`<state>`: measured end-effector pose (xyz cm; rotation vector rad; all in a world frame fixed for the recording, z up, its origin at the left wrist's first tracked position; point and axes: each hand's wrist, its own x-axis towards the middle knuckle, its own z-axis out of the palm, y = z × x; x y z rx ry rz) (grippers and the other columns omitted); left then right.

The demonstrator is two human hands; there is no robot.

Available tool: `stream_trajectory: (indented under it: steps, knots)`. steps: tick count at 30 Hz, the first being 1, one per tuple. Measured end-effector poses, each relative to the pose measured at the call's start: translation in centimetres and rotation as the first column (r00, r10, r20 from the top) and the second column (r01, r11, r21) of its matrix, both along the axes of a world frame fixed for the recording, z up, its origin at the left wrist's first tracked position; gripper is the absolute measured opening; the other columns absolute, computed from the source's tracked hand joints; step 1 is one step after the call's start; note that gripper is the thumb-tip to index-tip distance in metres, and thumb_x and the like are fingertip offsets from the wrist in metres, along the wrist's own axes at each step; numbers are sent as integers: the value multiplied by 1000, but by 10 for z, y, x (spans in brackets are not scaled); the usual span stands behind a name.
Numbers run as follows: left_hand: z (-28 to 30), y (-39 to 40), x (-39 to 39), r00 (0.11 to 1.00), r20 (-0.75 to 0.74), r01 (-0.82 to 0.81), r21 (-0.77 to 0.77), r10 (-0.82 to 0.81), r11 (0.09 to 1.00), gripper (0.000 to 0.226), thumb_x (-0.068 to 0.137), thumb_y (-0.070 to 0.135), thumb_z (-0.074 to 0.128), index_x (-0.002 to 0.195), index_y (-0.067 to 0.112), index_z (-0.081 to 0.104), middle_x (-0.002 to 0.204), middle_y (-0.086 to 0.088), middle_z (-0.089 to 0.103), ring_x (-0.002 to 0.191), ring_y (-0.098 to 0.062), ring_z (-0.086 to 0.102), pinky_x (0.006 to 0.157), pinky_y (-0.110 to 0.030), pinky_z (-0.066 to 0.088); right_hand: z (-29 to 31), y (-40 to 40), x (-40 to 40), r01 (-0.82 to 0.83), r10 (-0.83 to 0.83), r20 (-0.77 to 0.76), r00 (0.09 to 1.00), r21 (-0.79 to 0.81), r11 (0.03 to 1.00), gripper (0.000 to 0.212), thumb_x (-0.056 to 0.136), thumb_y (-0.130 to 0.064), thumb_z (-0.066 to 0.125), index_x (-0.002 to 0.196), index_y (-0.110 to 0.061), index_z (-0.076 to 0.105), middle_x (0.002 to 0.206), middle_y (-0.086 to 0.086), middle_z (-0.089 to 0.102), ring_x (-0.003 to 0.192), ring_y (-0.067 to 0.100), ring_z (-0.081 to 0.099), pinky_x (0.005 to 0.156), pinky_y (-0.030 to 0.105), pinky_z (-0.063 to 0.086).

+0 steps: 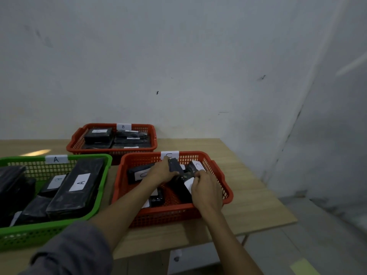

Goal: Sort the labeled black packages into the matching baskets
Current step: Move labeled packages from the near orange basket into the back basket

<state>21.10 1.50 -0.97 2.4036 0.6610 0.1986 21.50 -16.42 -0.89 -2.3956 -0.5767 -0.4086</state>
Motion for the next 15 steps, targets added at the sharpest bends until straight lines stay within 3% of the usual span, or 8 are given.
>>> stream_trajectory:
  steps: [2,4,7,11,13,15]
  knots:
    - [4,4,-8,997,74,5,-77,0,997,58,83,36,75,127,15,43,125,-10,60,111,-27,60,94,-41,50,-3,1,2,-3,3,8,1000,18,1000,24,99,-23,40,91,-18,62,93,-2,60,80,12,54,67,30,40]
    - [9,7,-18,988,155,40,-262,1,964,44,83,31,76,113,16,47,115,-10,62,101,-24,63,86,-41,56,-5,1,5,-15,15,6,1000,33,999,24,98,-26,38,85,-21,57,86,-4,56,73,9,52,64,30,37]
    - [19,9,-33,969,244,61,-411,46,910,38,84,14,75,111,13,49,113,-15,62,95,-26,66,74,-37,60,-7,2,6,-15,15,6,1000,38,999,26,97,-28,36,82,-20,56,81,-5,55,69,6,51,57,27,37]
    - [26,21,-59,946,316,35,-319,71,947,48,86,9,72,130,15,53,118,-10,62,102,-25,64,83,-38,58,-8,1,7,12,-12,3,1000,48,999,35,100,-39,39,76,-22,58,73,-6,60,62,5,55,53,28,45]
    - [25,30,-74,939,338,5,-210,68,978,39,88,9,68,125,18,59,116,-3,65,105,-20,64,86,-36,56,-8,1,7,-8,7,15,1000,45,999,42,99,-52,42,72,-26,60,65,-9,59,57,4,54,47,25,39]
    - [24,36,-87,931,359,-24,-112,63,993,30,88,9,66,114,23,60,110,5,64,100,-11,60,76,-21,50,-9,1,7,-35,35,12,999,3,999,45,97,-58,43,72,-26,62,59,-10,58,52,4,55,46,23,37]
